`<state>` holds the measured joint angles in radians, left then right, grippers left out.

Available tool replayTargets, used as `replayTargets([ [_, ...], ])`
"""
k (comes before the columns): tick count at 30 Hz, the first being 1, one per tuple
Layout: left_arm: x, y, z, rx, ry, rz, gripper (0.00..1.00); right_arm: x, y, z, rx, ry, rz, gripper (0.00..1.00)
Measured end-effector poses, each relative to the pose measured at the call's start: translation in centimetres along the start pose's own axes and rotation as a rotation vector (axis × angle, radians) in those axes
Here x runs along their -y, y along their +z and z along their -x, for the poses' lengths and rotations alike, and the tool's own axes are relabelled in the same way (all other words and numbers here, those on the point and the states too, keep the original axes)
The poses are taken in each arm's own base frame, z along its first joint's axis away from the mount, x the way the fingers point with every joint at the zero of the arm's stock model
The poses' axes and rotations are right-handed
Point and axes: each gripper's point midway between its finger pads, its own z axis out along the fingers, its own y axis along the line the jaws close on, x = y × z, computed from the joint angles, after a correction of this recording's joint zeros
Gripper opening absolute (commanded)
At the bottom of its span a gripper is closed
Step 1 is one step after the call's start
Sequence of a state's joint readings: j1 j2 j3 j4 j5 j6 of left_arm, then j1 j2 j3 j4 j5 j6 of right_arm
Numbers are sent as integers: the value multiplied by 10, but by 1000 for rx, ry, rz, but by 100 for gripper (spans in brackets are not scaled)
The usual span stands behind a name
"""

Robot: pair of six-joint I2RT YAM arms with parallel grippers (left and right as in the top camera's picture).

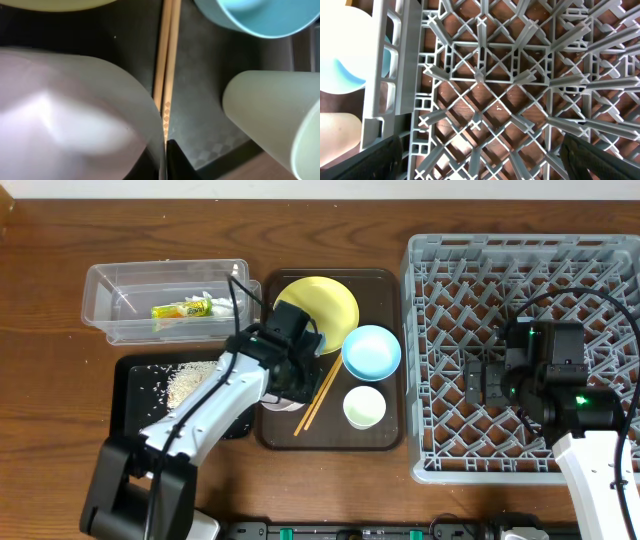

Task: Sort waste into correct bins and load items into the dishwasher rack
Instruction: 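Set the emptied white bowl back on the brown tray, then grasp the white cup with the left gripper and lift it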

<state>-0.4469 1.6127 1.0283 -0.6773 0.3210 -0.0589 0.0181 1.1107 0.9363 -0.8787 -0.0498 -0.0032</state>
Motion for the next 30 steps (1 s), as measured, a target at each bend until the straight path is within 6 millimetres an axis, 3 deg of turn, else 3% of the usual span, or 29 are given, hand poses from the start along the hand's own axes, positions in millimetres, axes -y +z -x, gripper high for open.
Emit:
replayTargets([
  [6, -4, 2, 1, 1, -9, 24, 41, 0, 0, 0, -1, 0, 0, 99],
  [10, -5, 1, 1, 0, -16, 33, 50, 0, 0, 0, -1, 0, 0, 99],
  [13, -1, -4, 4, 15, -14, 18, 52, 0, 0, 0, -1, 0, 0, 99],
  [18, 25, -32, 28, 129, 27, -85, 54, 0, 0, 0, 0, 0, 0, 99],
  [21, 39, -41, 31, 155, 53, -126, 56, 0, 0, 0, 0, 0, 0, 99],
  [30, 72, -16, 11, 58, 135, -170, 56, 0, 0, 0, -1, 0, 0, 99],
])
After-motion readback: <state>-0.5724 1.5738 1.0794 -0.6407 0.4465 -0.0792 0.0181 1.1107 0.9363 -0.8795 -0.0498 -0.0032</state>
